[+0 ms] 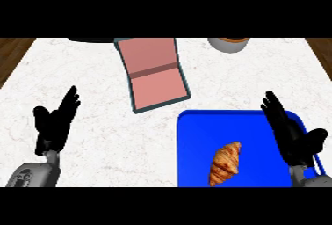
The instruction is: Pick the croissant from the tray and place it in the cardboard box
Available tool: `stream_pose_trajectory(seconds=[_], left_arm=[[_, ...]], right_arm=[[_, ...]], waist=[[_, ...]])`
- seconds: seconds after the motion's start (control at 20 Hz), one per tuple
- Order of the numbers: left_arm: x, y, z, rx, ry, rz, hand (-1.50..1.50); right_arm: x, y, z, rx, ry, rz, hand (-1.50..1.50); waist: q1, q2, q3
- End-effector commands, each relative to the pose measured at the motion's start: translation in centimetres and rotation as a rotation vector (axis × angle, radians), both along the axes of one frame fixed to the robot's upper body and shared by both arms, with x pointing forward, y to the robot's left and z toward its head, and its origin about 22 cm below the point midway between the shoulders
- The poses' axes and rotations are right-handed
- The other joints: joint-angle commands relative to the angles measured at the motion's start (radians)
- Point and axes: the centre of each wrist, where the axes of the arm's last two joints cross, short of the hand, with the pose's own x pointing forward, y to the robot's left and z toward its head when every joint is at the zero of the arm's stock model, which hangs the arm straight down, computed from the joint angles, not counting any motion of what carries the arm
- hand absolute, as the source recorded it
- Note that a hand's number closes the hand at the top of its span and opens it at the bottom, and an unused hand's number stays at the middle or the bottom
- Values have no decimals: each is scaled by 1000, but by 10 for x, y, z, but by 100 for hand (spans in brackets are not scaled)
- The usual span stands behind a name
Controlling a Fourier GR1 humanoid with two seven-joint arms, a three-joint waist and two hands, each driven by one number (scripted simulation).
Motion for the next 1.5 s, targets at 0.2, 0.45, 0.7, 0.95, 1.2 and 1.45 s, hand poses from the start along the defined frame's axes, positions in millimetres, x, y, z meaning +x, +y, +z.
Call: stream_pose_trajectory(seconds=[0.2, 0.45, 0.7, 0.95, 1.2, 1.45], left_arm=[[-7, 69, 16, 347, -83, 145, 0], [-14, 66, 7, 358, -35, 111, 0], [-22, 77, 17, 383, -43, 138, 0], [-34, 75, 5, 382, -47, 132, 0], [-20, 74, 17, 382, -63, 110, 0], [-13, 65, 8, 369, -58, 96, 0]], right_arm=[[-23, 36, 16, -160, 46, -138, -150], [-56, -33, -13, -907, 223, 85, -150], [-108, 24, -6, -543, 5, -50, -150], [-112, 7, 36, -758, 13, 72, -150], [-96, -2, 62, -1049, 240, 200, -150], [-68, 17, 90, -1110, 401, 315, -150]], waist=[[-42, 22, 9], [-26, 25, 0], [-38, 23, 14], [-29, 23, 12], [-6, 28, 9], [7, 35, 11]])
